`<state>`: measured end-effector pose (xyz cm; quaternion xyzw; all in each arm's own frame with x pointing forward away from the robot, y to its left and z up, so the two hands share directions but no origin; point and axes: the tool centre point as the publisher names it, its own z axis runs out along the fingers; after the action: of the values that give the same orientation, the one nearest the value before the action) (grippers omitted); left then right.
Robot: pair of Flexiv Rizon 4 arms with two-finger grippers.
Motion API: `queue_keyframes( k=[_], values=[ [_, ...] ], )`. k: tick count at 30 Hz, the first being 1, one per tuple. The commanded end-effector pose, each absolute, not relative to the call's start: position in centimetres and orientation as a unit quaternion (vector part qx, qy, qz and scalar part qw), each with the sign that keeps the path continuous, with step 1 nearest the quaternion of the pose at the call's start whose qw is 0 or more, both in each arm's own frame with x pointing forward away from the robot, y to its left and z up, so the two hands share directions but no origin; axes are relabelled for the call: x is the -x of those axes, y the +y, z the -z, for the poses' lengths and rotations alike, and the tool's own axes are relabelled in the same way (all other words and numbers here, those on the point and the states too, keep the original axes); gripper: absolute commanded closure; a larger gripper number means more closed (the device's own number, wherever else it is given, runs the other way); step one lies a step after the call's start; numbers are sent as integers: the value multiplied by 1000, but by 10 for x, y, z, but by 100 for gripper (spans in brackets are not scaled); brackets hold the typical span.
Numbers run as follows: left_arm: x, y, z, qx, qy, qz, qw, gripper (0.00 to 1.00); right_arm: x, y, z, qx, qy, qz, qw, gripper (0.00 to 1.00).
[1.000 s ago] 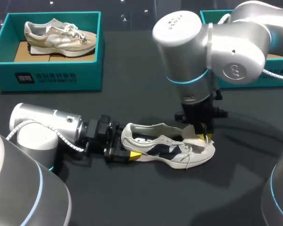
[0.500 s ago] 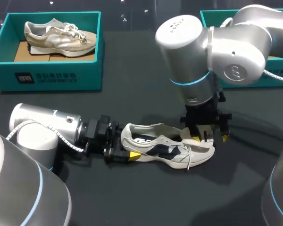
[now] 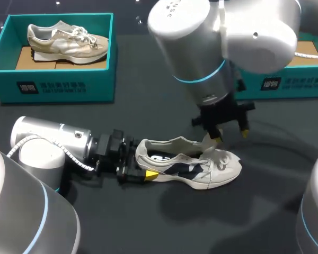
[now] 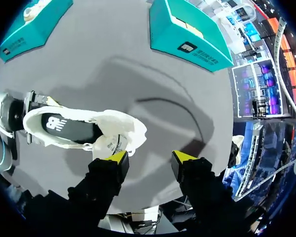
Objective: Take the shoe out of the shoebox, open the shoe tongue, remove and reinsert the insole, then place the shoe into the shoebox
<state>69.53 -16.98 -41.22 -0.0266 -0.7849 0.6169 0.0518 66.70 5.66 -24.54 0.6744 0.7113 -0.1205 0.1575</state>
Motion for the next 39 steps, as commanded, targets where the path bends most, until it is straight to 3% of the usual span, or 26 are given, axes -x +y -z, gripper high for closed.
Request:
queue_keyframes(
  k=[1, 4, 5, 8, 15, 26, 39],
  values=[
    [-696, -170, 414, 26, -785, -617, 51, 100, -671, 87, 215, -620, 758, 109, 170, 47],
    [-696, -170, 414, 26, -785, -617, 51, 100, -674, 105, 205, -575, 795, 92, 172, 51],
    [-696, -170, 414, 26, -785, -617, 51, 100, -675, 111, 201, -561, 807, 84, 168, 56],
    [-696, -170, 414, 26, -785, -617, 51, 100, -677, 130, 193, -508, 843, 71, 162, 100],
    [-696, -170, 414, 26, -785, -617, 51, 100, -661, 171, 192, -310, 935, 6, 175, 100],
    [-696, -170, 414, 26, -785, -617, 51, 100, -661, 171, 192, -310, 935, 6, 175, 100],
    [-696, -170, 414, 26, -785, -617, 51, 100, -665, 211, 261, -128, 986, -15, 102, 100]
  ],
)
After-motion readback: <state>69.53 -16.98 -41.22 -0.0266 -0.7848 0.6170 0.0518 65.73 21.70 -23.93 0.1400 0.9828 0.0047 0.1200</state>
